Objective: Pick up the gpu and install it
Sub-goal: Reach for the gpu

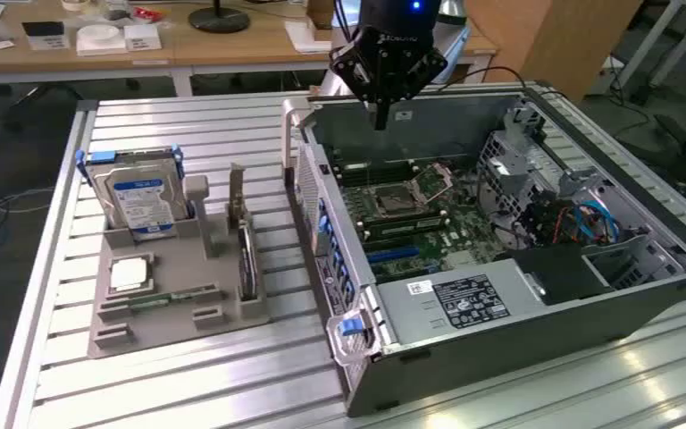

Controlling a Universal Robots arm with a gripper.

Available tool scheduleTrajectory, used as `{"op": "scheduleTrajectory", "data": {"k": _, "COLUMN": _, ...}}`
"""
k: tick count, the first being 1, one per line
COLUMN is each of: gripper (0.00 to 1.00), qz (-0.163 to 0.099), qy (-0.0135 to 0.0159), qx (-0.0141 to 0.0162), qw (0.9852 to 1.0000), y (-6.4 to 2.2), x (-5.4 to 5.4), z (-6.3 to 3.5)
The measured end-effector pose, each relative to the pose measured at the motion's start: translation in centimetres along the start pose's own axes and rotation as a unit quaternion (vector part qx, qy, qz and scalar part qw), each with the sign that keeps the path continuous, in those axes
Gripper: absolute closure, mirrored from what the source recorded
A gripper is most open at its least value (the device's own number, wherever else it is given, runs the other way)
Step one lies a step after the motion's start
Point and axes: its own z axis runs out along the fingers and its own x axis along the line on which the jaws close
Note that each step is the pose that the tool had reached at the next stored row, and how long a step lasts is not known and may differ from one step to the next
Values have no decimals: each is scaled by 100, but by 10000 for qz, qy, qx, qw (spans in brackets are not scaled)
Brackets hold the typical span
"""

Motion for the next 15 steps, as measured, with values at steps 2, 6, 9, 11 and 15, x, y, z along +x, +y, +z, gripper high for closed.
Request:
{"op": "scheduleTrajectory", "data": {"k": 2, "gripper": 89, "qz": 0, "qy": 0, "qx": 0, "qw": 10000, "y": 0, "x": 0, "z": 0}}
{"op": "scheduleTrajectory", "data": {"k": 6, "gripper": 89, "qz": 1, "qy": 0, "qx": 1, "qw": 10000, "y": -1, "x": 13, "z": -1}}
{"op": "scheduleTrajectory", "data": {"k": 9, "gripper": 89, "qz": 0, "qy": 0, "qx": 0, "qw": 10000, "y": -4, "x": 55, "z": -2}}
{"op": "scheduleTrajectory", "data": {"k": 11, "gripper": 89, "qz": 0, "qy": 0, "qx": 0, "qw": 10000, "y": -7, "x": 91, "z": -3}}
{"op": "scheduleTrajectory", "data": {"k": 15, "gripper": 89, "qz": 0, "qy": 0, "qx": 0, "qw": 10000, "y": -13, "x": 172, "z": -5}}
